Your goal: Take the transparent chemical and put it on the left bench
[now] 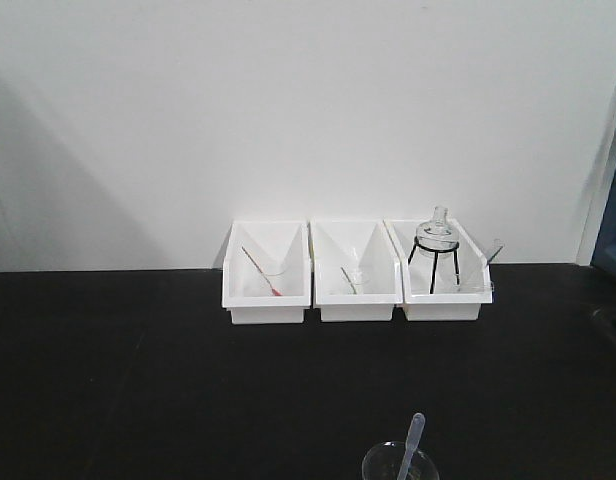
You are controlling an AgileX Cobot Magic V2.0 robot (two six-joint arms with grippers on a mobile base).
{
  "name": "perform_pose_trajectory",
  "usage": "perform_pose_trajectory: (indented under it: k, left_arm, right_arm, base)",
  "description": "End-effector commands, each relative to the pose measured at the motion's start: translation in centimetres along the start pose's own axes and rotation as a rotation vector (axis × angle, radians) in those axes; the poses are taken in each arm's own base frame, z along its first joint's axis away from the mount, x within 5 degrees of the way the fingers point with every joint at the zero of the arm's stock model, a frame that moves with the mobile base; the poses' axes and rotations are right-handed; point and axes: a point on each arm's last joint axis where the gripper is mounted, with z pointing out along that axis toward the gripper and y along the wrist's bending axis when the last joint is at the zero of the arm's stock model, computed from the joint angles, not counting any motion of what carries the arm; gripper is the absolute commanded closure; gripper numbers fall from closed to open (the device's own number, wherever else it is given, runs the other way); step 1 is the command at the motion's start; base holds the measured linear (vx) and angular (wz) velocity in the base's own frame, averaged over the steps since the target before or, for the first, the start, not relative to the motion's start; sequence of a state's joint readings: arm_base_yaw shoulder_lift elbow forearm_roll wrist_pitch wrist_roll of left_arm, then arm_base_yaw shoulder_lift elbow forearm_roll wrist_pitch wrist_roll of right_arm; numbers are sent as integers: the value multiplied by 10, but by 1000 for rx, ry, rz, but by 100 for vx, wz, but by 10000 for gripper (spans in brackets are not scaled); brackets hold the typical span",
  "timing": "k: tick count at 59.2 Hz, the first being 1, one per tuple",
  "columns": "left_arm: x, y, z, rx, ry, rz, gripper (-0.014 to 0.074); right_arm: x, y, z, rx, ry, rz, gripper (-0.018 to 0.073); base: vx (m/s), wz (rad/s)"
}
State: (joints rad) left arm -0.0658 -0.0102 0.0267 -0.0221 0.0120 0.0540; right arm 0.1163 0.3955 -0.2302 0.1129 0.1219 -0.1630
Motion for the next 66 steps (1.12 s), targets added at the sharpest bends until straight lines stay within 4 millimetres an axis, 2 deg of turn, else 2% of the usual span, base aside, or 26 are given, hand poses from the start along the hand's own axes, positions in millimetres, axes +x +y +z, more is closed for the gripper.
perform_pose_trajectory:
  k: [1, 9, 15, 66]
  left_arm:
    - [-3, 0, -1, -2, -81, -9, 600]
    - [-3, 0, -1, -2, -81, -9, 600]
    - [-3, 0, -1, -2, -81, -9, 600]
    - [-3, 0, -1, -2, -81, -9, 600]
  right_arm:
    - [13, -1, -11, 27, -165, 30, 567]
    - [45, 1, -22, 24, -226, 62, 567]
    - [59, 2, -27, 22, -252, 77, 567]
    - [61, 2, -27, 21, -227, 69, 567]
  base:
    - [0, 0]
    - [0, 0]
    - [0, 0]
    - [0, 0]
